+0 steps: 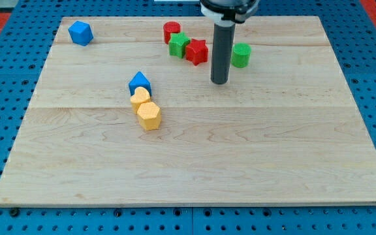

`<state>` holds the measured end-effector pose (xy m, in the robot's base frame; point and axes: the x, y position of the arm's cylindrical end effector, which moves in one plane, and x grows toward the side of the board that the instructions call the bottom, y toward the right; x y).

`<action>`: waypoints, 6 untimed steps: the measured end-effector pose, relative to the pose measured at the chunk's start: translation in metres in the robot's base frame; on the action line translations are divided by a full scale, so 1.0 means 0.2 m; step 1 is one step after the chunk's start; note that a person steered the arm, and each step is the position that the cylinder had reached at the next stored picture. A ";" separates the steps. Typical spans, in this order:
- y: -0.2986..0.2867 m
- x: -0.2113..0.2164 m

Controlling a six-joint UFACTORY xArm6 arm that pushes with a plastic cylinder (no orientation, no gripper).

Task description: Move the blue triangle to the red star

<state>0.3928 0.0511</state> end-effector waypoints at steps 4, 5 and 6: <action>-0.79 -0.05; -0.75 0.00; -0.55 -0.03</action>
